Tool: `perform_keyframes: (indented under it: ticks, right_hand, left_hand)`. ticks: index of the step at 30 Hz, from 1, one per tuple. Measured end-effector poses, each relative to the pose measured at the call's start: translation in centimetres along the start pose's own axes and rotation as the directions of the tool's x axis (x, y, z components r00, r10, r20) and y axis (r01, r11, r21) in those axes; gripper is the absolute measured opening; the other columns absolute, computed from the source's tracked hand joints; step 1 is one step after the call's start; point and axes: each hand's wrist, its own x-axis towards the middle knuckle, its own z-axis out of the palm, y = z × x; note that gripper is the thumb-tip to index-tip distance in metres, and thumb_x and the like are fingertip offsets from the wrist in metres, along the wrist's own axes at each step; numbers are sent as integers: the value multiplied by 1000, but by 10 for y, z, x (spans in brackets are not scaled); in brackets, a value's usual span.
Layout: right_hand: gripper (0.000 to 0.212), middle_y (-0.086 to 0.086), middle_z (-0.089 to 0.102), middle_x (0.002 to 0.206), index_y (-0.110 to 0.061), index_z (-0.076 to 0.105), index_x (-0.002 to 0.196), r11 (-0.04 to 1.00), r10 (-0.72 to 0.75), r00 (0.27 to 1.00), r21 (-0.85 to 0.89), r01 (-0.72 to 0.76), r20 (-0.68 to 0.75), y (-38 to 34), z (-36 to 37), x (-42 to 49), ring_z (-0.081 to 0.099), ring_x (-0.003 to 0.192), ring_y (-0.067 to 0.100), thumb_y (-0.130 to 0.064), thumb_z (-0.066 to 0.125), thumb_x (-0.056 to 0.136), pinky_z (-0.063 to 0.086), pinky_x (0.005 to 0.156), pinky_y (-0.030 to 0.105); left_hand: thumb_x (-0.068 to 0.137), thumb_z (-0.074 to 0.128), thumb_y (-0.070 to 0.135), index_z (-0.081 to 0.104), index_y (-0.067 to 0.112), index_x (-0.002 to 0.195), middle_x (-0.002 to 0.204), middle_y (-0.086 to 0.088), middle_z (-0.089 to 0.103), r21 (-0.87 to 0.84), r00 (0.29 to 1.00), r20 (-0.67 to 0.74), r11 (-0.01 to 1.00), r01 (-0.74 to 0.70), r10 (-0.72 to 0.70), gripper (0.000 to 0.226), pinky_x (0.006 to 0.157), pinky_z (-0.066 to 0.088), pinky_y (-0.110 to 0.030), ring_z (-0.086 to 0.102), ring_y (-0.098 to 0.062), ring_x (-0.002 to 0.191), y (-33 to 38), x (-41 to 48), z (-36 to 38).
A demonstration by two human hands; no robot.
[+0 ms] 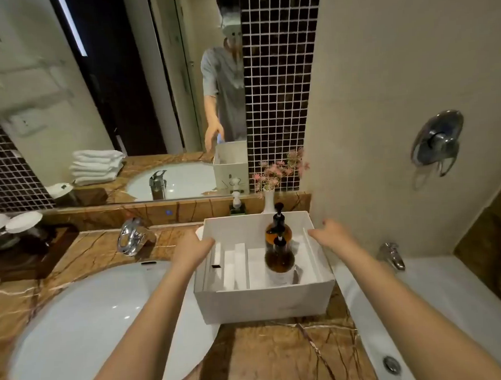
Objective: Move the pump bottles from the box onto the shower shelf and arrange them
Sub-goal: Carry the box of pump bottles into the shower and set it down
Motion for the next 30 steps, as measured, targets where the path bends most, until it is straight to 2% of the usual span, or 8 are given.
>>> perform_keyframes:
  ticks: [2,5,8,11,14,17,21,30]
  right_hand:
    - [50,11,58,124,-13,51,127,998,48,998,-30,-47,30,3,9,3,57,107,29,-41,54,85,47,85,38]
    - [43,10,62,114,-14,55,121,997,74,992,-29,-72,98,12,20,5,60,97,28,-37,55,85,52,85,42]
    - [40,10,63,112,-16,56,121,998,52,992,-42,-47,112,17,27,4,61,95,28,-36,54,86,53,82,39]
    - [35,8,64,109,-17,56,120,994,29,996,-104,-21,79,22,33,7,60,94,28,-32,50,89,49,74,34]
    - [26,6,59,93,-14,58,112,987,39,999,-156,-36,17,25,37,7,58,83,26,-22,46,89,46,65,33]
    - [23,7,62,96,-14,60,107,978,41,998,-203,-48,-37,24,39,8,56,81,26,-18,46,90,45,65,32]
    - [22,8,64,101,-13,61,106,975,25,999,-222,-31,-29,24,37,9,57,82,25,-20,46,91,44,64,30]
    - [22,6,55,80,-6,59,99,975,-6,999,-221,-2,-33,5,3,-2,53,74,25,-13,40,91,39,59,27]
  left_hand:
    - [82,59,26,49,6,124,125,-17,57,57,999,31,998,36,-38,48,76,35,-30,54,-33,109,-6,2,8]
    - [81,56,17,54,5,117,117,-19,61,95,993,92,994,58,-67,38,74,38,-31,57,-34,104,-21,7,22]
    - [79,52,8,56,6,113,111,-17,62,110,997,56,993,50,-56,34,75,40,-32,57,-35,101,-32,9,30]
    - [80,50,8,54,11,100,97,-12,59,137,998,13,989,59,-62,21,71,39,-33,53,-29,86,-38,12,32]
    - [83,48,10,52,14,94,86,-5,53,202,997,23,977,73,-79,12,66,38,-32,49,-25,79,-43,13,32]
    - [83,46,9,53,14,93,85,-5,55,220,997,26,973,67,-74,13,63,37,-32,51,-25,78,-43,17,33]
    - [81,43,7,54,11,88,82,-7,56,234,997,30,970,61,-70,14,58,37,-30,53,-26,77,-41,19,30]
    - [81,42,7,56,9,93,87,-8,58,310,999,18,950,-32,28,18,62,39,-31,53,-26,80,-3,14,-8]
